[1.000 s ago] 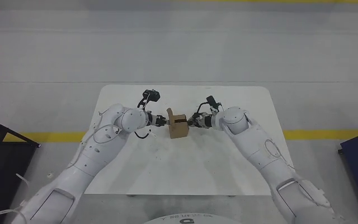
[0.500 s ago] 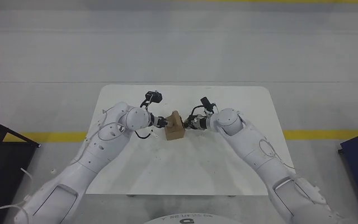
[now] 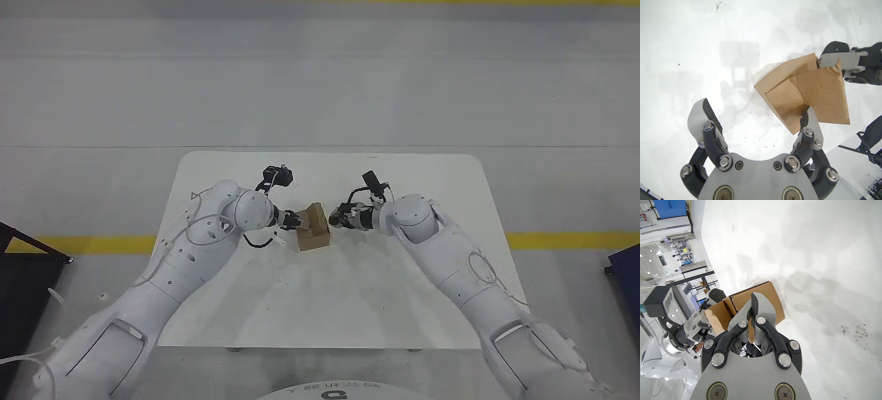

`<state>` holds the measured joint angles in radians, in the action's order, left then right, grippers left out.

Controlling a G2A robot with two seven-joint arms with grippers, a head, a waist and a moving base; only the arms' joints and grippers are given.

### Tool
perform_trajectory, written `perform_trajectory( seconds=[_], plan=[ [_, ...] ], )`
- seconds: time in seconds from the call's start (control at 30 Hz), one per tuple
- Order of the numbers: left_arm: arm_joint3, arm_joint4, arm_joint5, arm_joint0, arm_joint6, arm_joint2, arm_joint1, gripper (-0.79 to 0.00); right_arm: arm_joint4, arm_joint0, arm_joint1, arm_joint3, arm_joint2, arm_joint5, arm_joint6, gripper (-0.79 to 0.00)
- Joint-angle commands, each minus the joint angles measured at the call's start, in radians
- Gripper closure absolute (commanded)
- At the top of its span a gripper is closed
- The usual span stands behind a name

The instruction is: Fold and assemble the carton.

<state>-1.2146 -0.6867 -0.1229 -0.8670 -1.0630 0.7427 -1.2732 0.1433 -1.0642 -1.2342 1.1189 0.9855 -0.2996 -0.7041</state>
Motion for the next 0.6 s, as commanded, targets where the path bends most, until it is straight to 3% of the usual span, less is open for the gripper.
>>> perform_trajectory(
  seconds=[0.0, 0.57],
  plan=[
    [0.005, -0.001, 0.001, 0.000, 0.000, -0.001, -0.002, -0.785, 0.008, -0.011, 0.005, 0.009, 0.017, 0.023, -0.011, -0.246],
    [0.028, -0.004, 0.012, 0.007, 0.011, 0.001, -0.015, -0.785, -0.034, -0.091, 0.033, 0.110, 0.073, 0.054, -0.041, -0.206]
  ],
)
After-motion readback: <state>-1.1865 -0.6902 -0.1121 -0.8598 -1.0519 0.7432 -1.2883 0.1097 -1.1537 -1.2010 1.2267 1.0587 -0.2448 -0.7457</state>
